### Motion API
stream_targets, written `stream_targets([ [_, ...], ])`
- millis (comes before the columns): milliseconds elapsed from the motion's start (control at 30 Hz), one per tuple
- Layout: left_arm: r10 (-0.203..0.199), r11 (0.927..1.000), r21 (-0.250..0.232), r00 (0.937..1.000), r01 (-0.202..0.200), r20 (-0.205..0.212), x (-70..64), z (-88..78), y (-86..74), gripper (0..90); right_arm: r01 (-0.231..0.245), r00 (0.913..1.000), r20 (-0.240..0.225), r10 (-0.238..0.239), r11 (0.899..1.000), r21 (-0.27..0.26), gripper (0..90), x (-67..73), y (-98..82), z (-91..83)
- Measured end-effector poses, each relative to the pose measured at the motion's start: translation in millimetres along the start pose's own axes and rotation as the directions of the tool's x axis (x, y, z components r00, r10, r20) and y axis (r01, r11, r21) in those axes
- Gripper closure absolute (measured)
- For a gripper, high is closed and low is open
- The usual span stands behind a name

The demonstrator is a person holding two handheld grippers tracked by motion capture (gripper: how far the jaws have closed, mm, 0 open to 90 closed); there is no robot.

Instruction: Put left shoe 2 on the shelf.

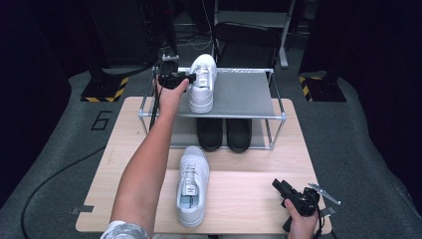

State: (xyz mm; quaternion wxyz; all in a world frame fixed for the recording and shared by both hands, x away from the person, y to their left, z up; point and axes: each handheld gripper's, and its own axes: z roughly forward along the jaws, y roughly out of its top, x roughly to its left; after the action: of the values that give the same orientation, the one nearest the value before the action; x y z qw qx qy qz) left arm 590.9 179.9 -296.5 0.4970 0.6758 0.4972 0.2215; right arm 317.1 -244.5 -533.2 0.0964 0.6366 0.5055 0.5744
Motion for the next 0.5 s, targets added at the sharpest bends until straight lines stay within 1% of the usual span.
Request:
stream_targets([
  [33,-0.005,1.0,-0.002,1.0,0.005,0.0,-0.1,-2.5,0.9,51.3,0.002,1.0,-0.002,-0.002,1.0,-0.009,47.1,-0.9,0.1,0.2],
  [100,-0.017,0.9998,-0.011,0.9999,0.017,0.004,0.0,-9.5,2.9,51.4,-0.004,1.0,0.004,0.004,1.0,-0.002,47.1,-1.0,0.8,-1.1],
  [167,-0.028,0.9993,-0.024,0.9996,0.028,0.003,-0.7,-18.6,3.6,51.3,-0.001,1.0,0.002,0.001,1.0,-0.007,47.1,-1.4,1.0,-1.2],
  [200,-0.028,0.9993,-0.024,0.9996,0.028,0.003,-0.7,-18.6,3.6,51.3,-0.001,1.0,0.002,0.001,1.0,-0.007,47.1,-1.4,1.0,-1.2],
  [233,-0.021,0.9989,-0.041,0.9998,0.022,0.004,-0.1,-26.8,3.3,51.5,0.001,1.0,0.001,-0.001,1.0,-0.012,47.0,-0.7,0.9,-0.7],
  [300,-0.021,0.9986,-0.048,0.9998,0.021,-0.006,-0.5,-35.7,2.5,51.8,0.007,1.0,0.003,-0.007,1.0,-0.003,47.0,0.1,0.8,-0.6],
  [367,-0.04,0.9966,-0.072,0.9992,0.04,0.009,0.3,-45.3,0.6,52.6,0.005,1.0,0.0,-0.005,1.0,-0.006,47.0,1.0,0.5,0.1],
  [400,-0.039,0.9961,-0.079,0.9991,0.04,0.019,1.1,-51.3,-0.8,52.8,0.007,1.0,0.002,-0.007,1.0,-0.004,47.0,1.2,0.4,0.2],
  [433,-0.044,0.9958,-0.079,0.9988,0.046,0.02,0.2,-54.8,-1.9,52.8,0.008,1.0,0.004,-0.008,1.0,-0.002,46.9,1.5,0.3,0.3],
  [467,-0.035,0.9958,-0.083,0.9991,0.037,0.024,0.2,-59.6,-3.1,52.8,0.009,0.9999,0.006,-0.009,1.0,0.002,46.9,1.8,0.2,0.4],
  [500,-0.035,0.9945,-0.097,0.9985,0.039,0.041,-0.1,-65.8,-5.3,52.9,0.009,1.0,0.003,-0.009,1.0,0.0,46.8,2.0,0.2,0.5],
])
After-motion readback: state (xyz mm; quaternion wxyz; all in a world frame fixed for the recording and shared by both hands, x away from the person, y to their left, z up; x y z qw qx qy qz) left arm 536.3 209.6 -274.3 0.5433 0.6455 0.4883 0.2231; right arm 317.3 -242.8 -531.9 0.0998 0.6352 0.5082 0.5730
